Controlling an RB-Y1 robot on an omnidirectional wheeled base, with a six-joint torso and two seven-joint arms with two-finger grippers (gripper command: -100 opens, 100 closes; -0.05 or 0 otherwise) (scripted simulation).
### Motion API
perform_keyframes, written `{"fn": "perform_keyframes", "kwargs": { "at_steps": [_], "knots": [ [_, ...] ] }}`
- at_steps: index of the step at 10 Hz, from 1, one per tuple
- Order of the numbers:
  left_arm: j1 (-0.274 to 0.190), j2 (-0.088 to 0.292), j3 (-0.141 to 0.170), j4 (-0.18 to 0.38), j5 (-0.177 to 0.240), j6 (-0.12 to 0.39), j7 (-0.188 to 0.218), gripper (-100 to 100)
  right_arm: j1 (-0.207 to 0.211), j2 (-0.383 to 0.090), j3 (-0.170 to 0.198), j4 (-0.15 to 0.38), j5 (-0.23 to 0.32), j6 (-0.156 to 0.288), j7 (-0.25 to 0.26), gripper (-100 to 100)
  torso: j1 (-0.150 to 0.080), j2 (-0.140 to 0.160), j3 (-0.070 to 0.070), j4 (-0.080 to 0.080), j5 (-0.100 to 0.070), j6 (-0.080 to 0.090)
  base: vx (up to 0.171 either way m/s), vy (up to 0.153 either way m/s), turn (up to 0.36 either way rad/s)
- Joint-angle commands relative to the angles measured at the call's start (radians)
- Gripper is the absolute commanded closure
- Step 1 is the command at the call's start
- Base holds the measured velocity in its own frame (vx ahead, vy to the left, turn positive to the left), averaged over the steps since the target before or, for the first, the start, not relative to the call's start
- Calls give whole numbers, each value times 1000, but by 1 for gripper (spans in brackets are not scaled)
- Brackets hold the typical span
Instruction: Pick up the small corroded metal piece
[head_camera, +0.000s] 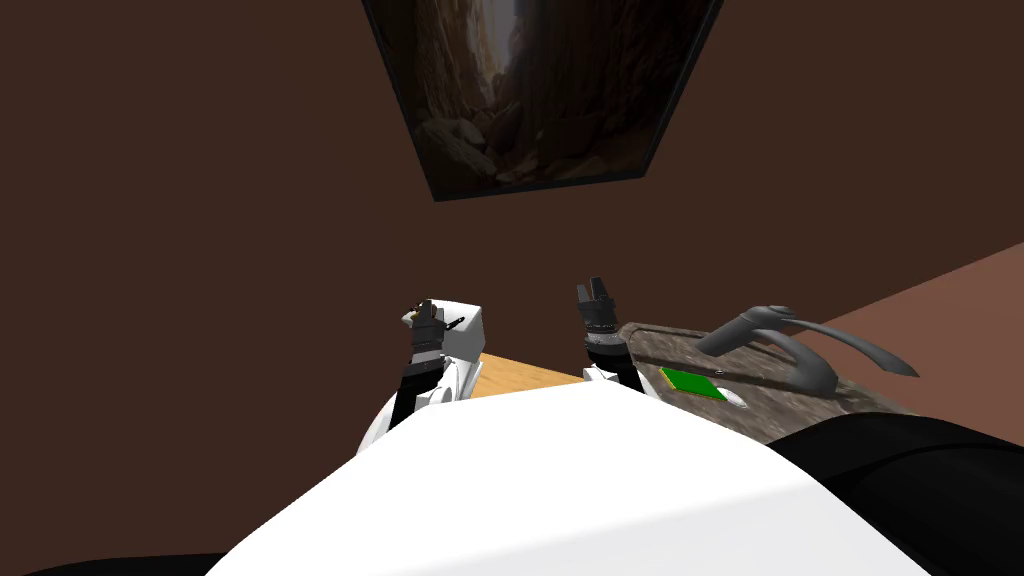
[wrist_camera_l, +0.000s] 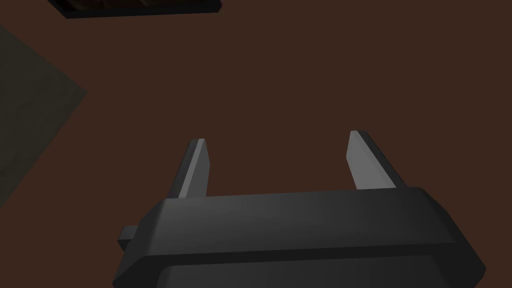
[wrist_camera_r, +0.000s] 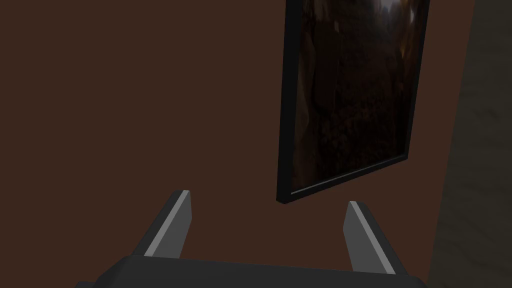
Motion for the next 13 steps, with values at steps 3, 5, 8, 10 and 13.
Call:
{"fn": "perform_keyframes", "kwargs": {
  "at_steps": [3,5,8,10,13],
  "knots": [
    [-62,75,31,57,14,61,9,-100,0,0,0,0,0,0,0,0,3,1,0,0,1,0,-17,41,103],
    [-114,100,55,104,24,112,17,-100,0,0,0,0,0,0,0,0,4,1,1,0,1,0,-20,66,108],
    [-178,118,83,163,37,176,28,-100,0,0,0,0,0,0,0,0,6,1,1,0,1,0,-22,73,101],
    [-240,128,115,222,52,240,42,-100,0,0,0,0,0,0,0,0,3,1,1,0,1,0,-21,51,119],
    [-293,132,131,272,59,289,50,-100,0,0,0,0,0,0,0,0,4,1,1,0,1,0,-19,48,64]
  ]
}}
